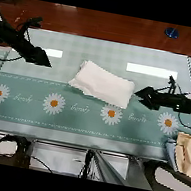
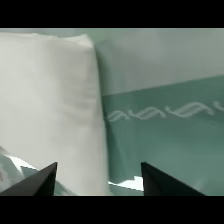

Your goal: Fold the shirts.

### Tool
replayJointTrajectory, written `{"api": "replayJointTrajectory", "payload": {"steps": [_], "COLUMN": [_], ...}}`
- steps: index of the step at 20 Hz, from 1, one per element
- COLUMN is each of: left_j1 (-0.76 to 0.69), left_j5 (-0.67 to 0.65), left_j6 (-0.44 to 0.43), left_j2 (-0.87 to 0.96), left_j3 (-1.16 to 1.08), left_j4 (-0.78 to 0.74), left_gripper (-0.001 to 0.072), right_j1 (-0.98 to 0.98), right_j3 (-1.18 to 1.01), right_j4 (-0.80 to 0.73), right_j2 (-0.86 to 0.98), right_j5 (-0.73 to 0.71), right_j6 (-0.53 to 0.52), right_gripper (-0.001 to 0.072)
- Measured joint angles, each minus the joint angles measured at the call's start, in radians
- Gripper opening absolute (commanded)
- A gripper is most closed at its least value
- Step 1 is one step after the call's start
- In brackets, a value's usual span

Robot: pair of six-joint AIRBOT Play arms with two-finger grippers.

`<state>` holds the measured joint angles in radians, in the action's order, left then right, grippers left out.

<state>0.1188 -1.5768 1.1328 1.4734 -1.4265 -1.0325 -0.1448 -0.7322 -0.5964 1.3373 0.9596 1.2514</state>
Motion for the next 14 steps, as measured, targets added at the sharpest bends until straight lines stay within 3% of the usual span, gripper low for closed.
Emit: {"api": "replayJointTrajectory", "payload": {"steps": [1, 2, 5, 9, 11, 14], "left_j1": [0.0, 0.0, 0.0, 0.0, 0.0, 0.0], "left_j5": [-0.001, -0.001, -0.005, -0.019, -0.02, -0.025], "left_j6": [0.0, 0.004, 0.008, 0.008, 0.011, 0.011], "left_j2": [0.002, 0.003, 0.005, 0.005, 0.005, 0.005], "left_j3": [0.004, 0.008, 0.013, 0.015, 0.016, 0.016], "left_j4": [-0.003, -0.006, -0.011, -0.014, -0.014, -0.014], "left_gripper": [0.045, 0.045, 0.0449, 0.0438, 0.0318, 0.0313], "right_j1": [0.038, 0.079, 0.164, 0.175, 0.139, 0.033], "right_j3": [0.006, 0.011, -0.002, -0.103, -0.182, -0.311], "right_j4": [0.054, 0.119, 0.266, 0.348, 0.35, 0.257], "right_j2": [0.029, 0.057, 0.12, 0.131, 0.084, -0.053], "right_j5": [-0.036, -0.077, -0.156, -0.103, -0.024, 0.083], "right_j6": [-0.016, -0.029, -0.052, -0.095, -0.106, -0.027], "right_gripper": [0.0567, 0.0488, 0.0026, 0.0024, 0.0023, 0.0023]}}
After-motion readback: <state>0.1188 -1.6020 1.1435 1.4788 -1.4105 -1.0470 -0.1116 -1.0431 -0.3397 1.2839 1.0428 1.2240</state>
